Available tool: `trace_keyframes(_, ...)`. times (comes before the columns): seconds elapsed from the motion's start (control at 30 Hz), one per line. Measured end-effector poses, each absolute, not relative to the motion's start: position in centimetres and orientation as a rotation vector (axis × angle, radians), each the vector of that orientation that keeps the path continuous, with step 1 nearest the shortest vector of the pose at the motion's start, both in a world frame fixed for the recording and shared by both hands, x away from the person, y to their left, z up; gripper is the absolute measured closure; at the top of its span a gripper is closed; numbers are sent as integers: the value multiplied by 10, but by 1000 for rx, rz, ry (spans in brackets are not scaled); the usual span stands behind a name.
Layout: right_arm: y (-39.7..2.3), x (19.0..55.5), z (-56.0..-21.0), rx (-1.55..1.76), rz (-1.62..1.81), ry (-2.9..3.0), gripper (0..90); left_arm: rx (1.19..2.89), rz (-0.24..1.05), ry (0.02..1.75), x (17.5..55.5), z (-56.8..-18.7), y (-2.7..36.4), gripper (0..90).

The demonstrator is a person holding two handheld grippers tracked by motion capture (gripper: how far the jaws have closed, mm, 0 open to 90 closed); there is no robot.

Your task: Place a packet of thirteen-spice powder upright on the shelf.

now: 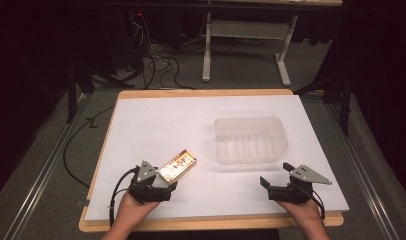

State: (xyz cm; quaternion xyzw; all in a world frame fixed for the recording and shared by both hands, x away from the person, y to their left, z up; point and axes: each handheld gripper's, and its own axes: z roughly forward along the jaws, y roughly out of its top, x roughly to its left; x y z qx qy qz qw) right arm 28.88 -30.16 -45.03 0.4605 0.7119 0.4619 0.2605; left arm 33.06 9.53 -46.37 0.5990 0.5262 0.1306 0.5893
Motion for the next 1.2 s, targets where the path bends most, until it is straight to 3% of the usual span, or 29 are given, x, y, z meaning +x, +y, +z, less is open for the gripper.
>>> trace_keyframes(0.23, -299, 290, -452, 1226, 1256, 1944, 2, 1436, 337, 1223, 342, -465, 83, 158)
trace_keyframes(0.5, -302, 292, -451, 1241, 1255, 1929, 2, 1505, 300, 1234, 361, -472, 72, 103)
trace_keyframes(0.8, -300, 292, -451, 1238, 1248, 1937, 2, 1546, 383, 1240, 371, -483, 74, 123)
trace_keyframes(0.97, -302, 292, -450, 1241, 1249, 1931, 2, 1586, 386, 1274, 371, -490, 73, 200)
trace_keyframes(1.07, -303, 292, -451, 1241, 1247, 1937, 2, 1575, 382, 1269, 365, -490, 73, 294)
trace_keyframes(1.2, -303, 291, -451, 1251, 1251, 1934, 2, 1573, 391, 1331, 355, -487, 79, 319)
